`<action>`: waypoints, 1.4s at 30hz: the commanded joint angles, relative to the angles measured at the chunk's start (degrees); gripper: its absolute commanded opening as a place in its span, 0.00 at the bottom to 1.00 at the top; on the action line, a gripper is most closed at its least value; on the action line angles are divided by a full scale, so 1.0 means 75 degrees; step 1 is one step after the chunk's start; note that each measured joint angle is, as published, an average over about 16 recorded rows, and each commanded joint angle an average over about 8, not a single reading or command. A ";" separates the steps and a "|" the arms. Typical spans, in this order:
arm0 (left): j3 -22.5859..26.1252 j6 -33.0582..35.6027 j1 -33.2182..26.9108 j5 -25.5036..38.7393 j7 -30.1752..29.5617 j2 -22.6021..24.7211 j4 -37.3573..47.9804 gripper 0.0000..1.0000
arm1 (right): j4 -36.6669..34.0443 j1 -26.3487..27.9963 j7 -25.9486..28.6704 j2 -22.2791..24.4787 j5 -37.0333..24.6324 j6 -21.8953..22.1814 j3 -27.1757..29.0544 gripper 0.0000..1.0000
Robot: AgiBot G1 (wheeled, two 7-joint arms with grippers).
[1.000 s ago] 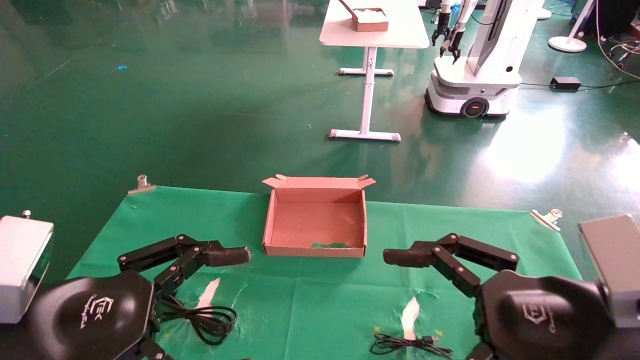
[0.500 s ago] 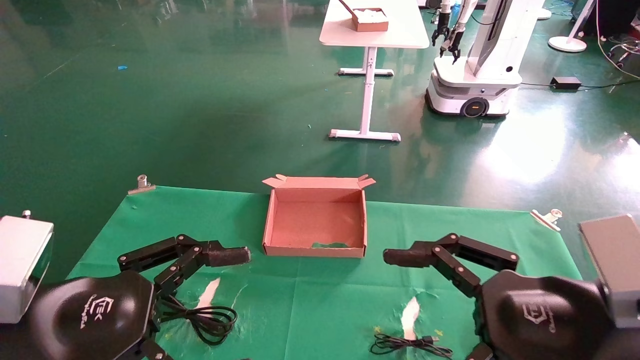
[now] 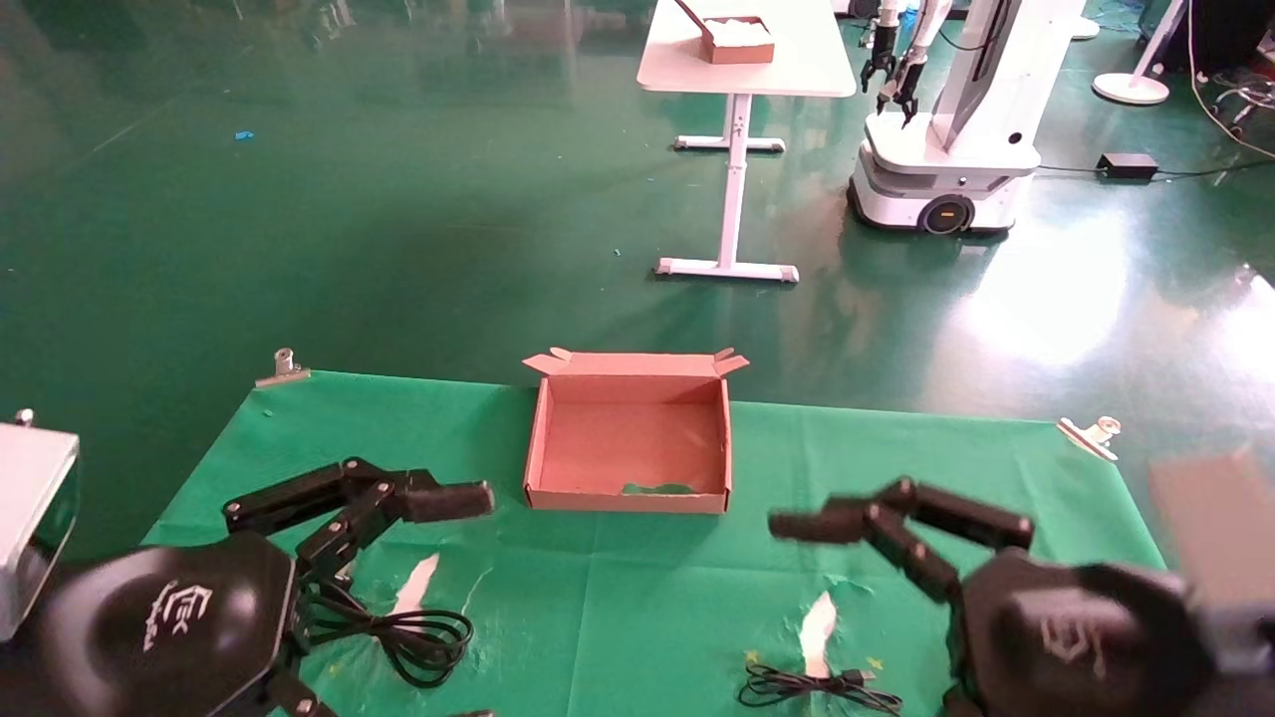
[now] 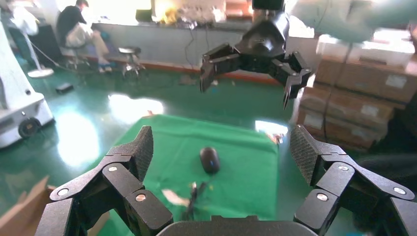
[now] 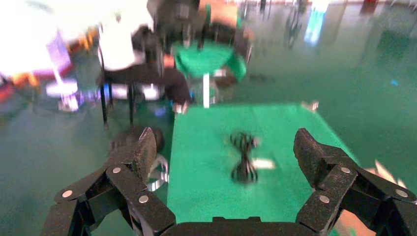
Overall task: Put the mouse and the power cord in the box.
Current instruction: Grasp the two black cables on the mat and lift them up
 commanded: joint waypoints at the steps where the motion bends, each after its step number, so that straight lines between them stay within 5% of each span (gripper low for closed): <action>1: 0.0050 0.0000 -0.0002 0.0147 0.0013 -0.0057 -0.0068 1.00 | 0.0092 0.0019 -0.0015 0.0114 -0.0208 -0.0013 -0.0048 1.00; 14: 0.1724 -0.0075 -0.1861 0.4858 -0.1180 0.0463 -0.0314 1.00 | 0.0327 0.1213 0.0336 0.0106 -0.2867 -0.0122 -0.1068 1.00; 23: 0.1885 -0.0064 -0.2012 0.5344 -0.1184 0.0606 -0.0218 1.00 | 0.0193 0.1292 0.0301 0.0056 -0.2932 -0.0157 -0.1136 1.00; 34: 0.2966 -0.1297 -0.2207 0.8674 -0.1071 0.1798 0.0335 1.00 | 0.0121 0.1211 0.0313 0.0190 -0.2866 -0.0107 -0.1212 1.00; 42: 0.3418 -0.2091 -0.2257 1.0048 -0.0854 0.2473 0.1083 1.00 | 0.0117 0.1141 0.0293 0.0382 -0.2846 -0.0081 -0.1220 1.00</action>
